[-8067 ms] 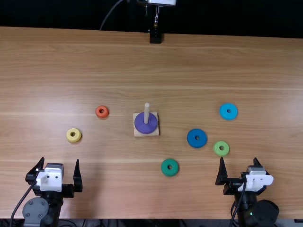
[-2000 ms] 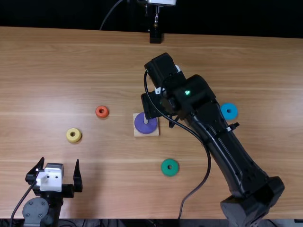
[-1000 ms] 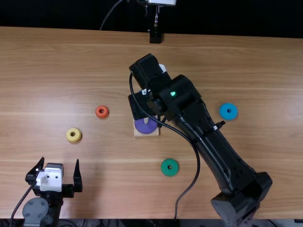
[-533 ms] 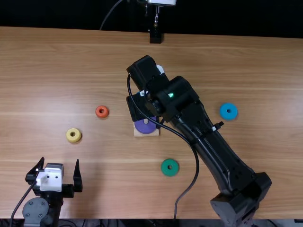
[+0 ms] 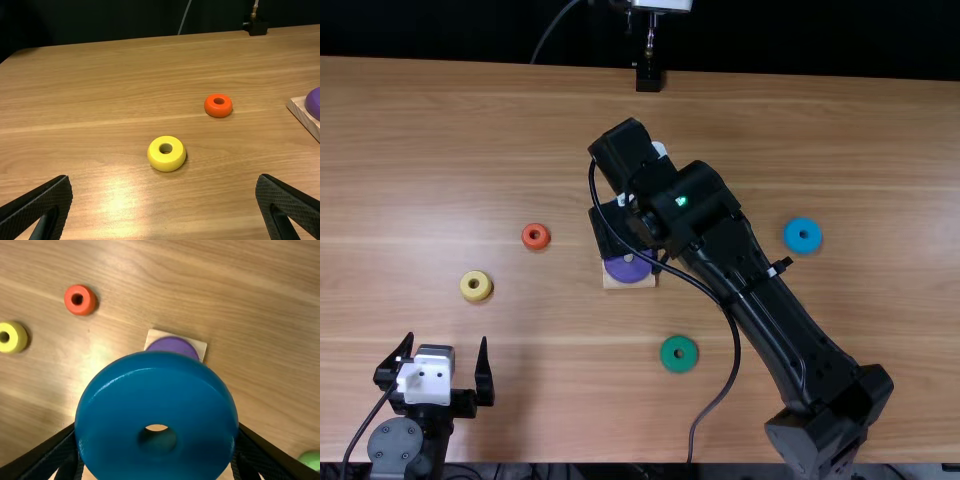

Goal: Build the Hanoi tower: stack the rings onto the peg from bottom to top in this color order: purple, dark blue, light blue, dark green, light green, yellow, orange.

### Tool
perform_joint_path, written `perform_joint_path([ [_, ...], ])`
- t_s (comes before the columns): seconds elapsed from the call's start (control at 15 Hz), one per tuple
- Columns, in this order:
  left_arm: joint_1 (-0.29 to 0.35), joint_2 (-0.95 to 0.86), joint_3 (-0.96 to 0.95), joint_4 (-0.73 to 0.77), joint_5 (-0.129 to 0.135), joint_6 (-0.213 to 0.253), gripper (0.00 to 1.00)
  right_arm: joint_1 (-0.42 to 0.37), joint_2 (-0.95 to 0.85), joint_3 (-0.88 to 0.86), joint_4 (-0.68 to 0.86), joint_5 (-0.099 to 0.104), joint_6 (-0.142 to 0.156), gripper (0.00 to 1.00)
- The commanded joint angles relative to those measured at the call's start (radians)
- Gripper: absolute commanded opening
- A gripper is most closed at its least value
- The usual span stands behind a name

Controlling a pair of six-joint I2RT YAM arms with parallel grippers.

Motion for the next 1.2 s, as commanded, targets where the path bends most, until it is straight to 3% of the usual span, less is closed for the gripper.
perform_joint_path([
  [0.0, -0.005, -0.012, -0.106, -0.080, 0.007, -0.003, 1.00, -0.006, 0.015, 0.015, -0.001, 0.008, 0.007, 0.00],
  [1.13, -0.005, -0.012, -0.106, -0.080, 0.007, -0.003, 1.00, -0.039, 0.058, 0.037, 0.005, 0.008, -0.001, 0.00],
])
